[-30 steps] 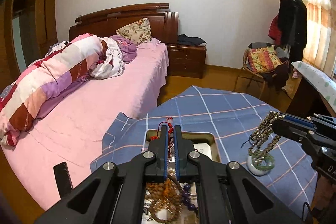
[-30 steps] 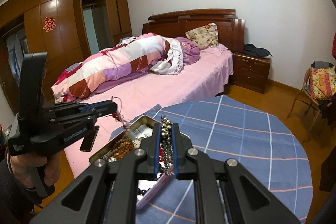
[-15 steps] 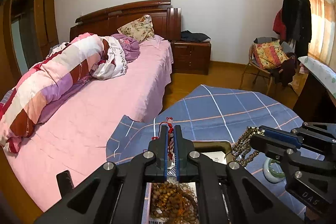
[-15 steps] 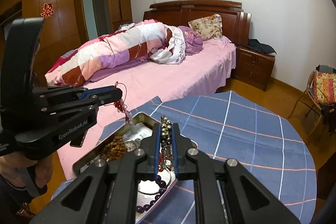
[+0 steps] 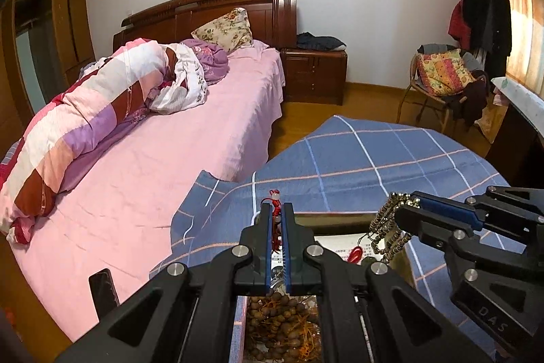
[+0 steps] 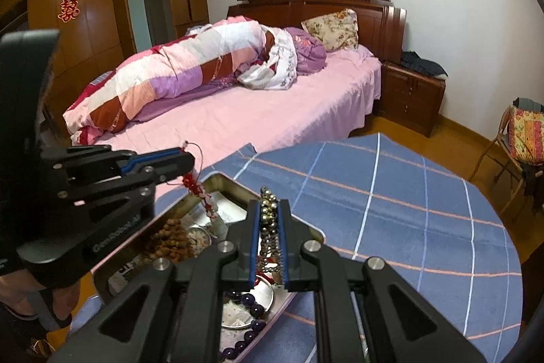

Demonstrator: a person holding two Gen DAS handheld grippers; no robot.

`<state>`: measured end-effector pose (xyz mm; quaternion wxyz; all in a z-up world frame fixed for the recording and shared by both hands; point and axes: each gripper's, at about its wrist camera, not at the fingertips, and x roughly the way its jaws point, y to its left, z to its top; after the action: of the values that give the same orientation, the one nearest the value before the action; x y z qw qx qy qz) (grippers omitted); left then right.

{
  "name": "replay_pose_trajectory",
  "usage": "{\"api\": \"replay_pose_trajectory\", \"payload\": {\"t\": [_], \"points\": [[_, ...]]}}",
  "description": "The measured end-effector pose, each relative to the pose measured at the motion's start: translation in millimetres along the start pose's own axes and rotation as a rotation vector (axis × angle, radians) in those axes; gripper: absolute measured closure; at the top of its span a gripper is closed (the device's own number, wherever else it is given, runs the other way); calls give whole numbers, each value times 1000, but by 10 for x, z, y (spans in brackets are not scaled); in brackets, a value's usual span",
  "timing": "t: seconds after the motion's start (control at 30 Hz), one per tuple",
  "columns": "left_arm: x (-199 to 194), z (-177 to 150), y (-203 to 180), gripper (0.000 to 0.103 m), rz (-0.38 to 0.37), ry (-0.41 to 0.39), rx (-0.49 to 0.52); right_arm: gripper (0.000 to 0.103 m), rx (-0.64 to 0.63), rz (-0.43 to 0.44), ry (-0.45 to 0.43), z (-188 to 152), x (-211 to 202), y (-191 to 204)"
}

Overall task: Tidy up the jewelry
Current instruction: 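Carry the pendant into the tin with the left tool while the right tool carries the gold chain there, then open both tools to release the pendant and gold chain into the tin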

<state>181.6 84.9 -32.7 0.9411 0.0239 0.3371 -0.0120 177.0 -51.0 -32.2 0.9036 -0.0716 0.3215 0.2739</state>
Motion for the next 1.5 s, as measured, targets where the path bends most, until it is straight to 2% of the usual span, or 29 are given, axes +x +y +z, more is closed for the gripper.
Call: {"api": "replay_pose_trajectory", "payload": {"t": [0.33,1.0,1.07,1.13,1.17,1.2,1.27,1.3,1.33,1.4,1.5], "points": [[160,-70,-16,99,12,42,18,91,24,-12,63,-121,240,-94],[240,-125,-51,99,28,68,38,89,48,-31,85,-200,336,-168],[247,-130,-58,98,29,73,39,86,50,-35,82,-215,335,-172],[255,-129,-56,98,26,79,37,65,61,-31,81,-233,333,-189],[261,-126,-54,98,26,80,37,60,65,-27,78,-245,328,-195],[265,-126,-58,94,31,83,38,57,67,-31,76,-254,325,-202],[257,-123,-63,73,33,79,40,56,66,-38,78,-259,327,-206],[234,-118,-66,48,48,67,40,54,71,-38,78,-266,323,-210],[200,-113,-62,32,64,49,37,50,75,-40,76,-267,321,-216],[126,-107,-62,30,55,11,35,47,80,-47,70,-272,300,-226],[129,-112,-85,30,69,18,46,46,88,-51,66,-277,272,-240]]}}
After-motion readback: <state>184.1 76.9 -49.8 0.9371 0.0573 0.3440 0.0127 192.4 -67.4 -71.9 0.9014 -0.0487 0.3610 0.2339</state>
